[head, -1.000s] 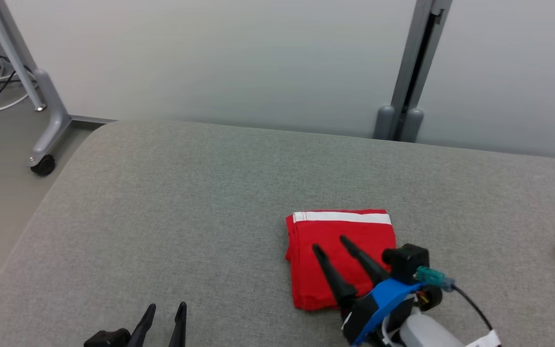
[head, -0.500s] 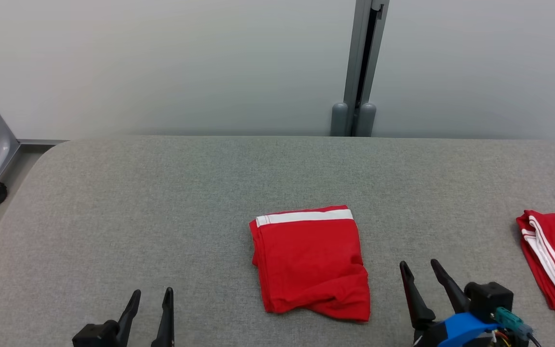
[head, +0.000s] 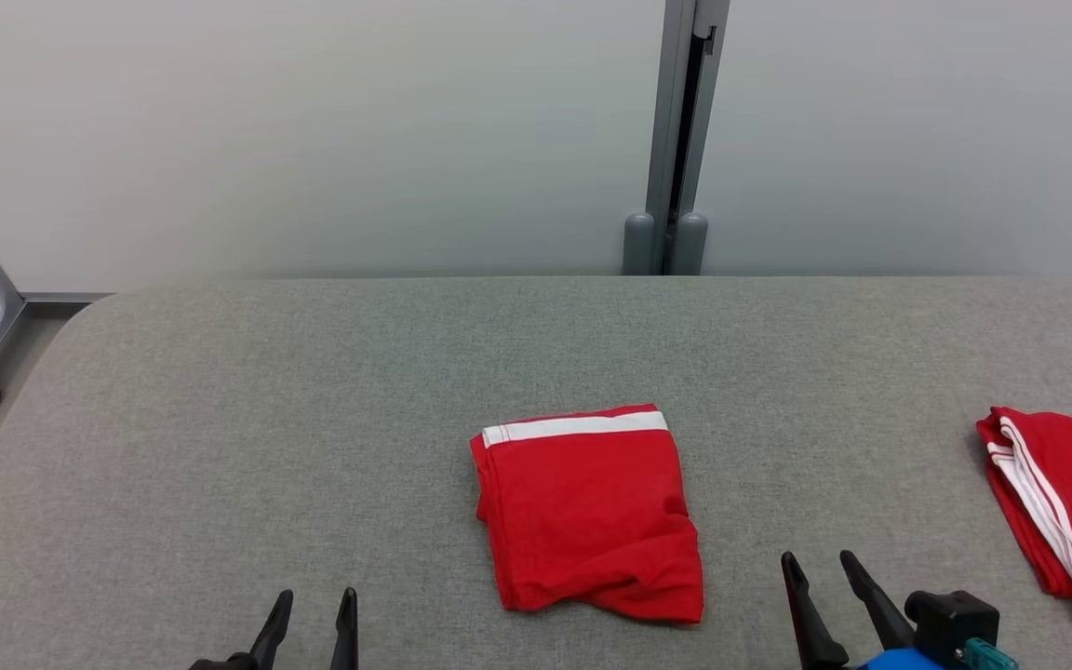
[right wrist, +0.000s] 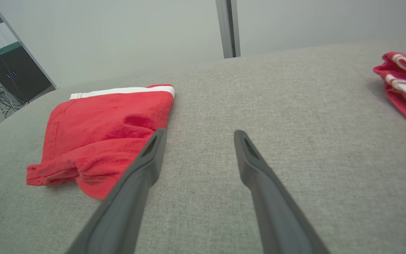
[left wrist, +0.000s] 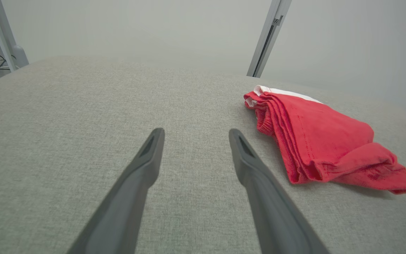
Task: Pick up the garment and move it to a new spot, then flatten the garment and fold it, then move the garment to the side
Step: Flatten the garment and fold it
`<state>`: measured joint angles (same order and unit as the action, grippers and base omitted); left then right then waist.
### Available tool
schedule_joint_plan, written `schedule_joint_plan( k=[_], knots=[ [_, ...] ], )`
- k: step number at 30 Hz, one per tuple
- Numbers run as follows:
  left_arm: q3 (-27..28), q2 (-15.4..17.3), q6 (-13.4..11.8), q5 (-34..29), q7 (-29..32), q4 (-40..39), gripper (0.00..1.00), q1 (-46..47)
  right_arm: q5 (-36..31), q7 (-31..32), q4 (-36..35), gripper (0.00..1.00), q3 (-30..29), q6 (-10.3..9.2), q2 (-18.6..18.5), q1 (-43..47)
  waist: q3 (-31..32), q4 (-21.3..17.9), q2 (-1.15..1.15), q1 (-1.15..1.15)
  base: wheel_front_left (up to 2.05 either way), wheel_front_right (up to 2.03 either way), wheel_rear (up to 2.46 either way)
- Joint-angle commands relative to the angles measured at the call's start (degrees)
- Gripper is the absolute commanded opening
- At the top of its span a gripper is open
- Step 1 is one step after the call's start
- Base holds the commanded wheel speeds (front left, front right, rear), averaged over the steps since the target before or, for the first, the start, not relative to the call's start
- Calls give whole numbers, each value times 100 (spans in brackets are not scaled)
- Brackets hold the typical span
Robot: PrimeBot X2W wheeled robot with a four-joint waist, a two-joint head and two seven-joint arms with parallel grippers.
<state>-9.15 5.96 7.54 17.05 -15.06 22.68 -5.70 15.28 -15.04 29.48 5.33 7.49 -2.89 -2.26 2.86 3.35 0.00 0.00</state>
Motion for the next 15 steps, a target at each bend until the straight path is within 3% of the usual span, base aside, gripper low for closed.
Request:
schedule_joint_plan(
  k=[1,15],
  knots=[
    [-6,0,-11,-34,-14,-16,100,12,16,-16,2,100,18,0,-12,-26,-6,8,0,0,0,0,0],
    [-425,120,-11,145,-14,17,100,233,327,-16,367,100,400,0,-12,-638,-357,383,0,0,0,0,0]
  ],
)
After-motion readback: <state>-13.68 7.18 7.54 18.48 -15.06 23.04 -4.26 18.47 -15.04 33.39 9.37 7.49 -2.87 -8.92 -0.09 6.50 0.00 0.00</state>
